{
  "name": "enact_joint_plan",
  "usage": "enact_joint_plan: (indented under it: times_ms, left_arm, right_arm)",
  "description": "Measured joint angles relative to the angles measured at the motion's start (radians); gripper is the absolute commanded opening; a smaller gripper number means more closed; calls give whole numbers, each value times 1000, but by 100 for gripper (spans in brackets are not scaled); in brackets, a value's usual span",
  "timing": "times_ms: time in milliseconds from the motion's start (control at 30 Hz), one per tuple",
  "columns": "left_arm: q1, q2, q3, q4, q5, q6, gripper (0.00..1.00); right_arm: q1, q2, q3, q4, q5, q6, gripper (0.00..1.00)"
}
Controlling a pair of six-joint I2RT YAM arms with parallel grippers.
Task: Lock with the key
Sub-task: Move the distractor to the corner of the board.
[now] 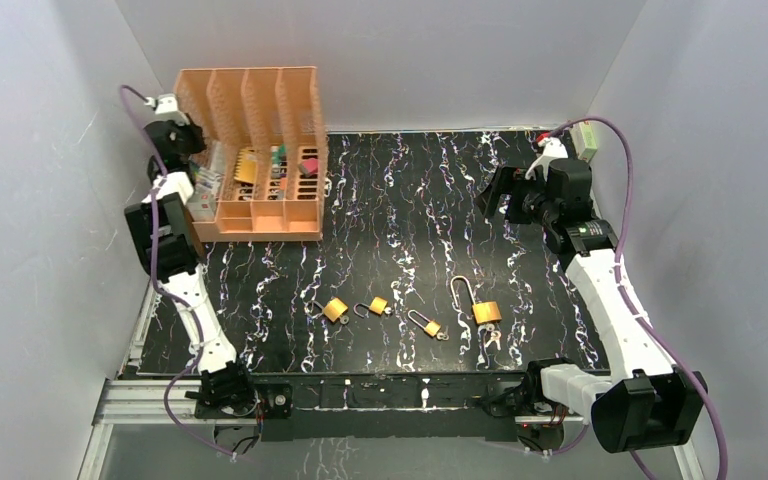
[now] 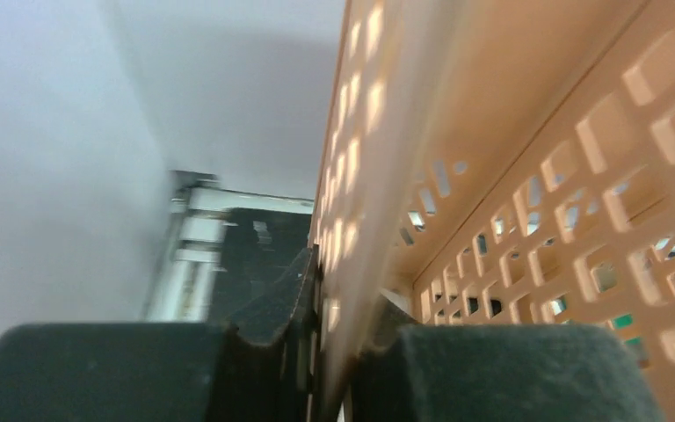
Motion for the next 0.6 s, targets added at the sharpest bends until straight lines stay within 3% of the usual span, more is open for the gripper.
enact_joint_plan:
  times_ms: [33,67,267,367,500,600]
  left_arm:
    - [24,0,4,11,-10,-12,89]
    - [43,0,11,27,-15,-25,97]
    - [62,-36,25,109,-9,-98,98]
    - [54,-125,-26,101,-5,-127,98]
    - [32,-399,-187,29,-11,-187,98]
    - [-23,-710,-378,-22,-18,-237,98]
  right_arm:
    - [0,4,9,-5,-3,0,99]
    - [1,5,18,-11,-5,-2,99]
    - [11,4,41,-20,-17,-3,99]
    - [13,-3,39,-24,-26,2,99]
    - [14,-43,15,-17,-38,19,99]
    - [17,-94,-22,-12,-48,37,99]
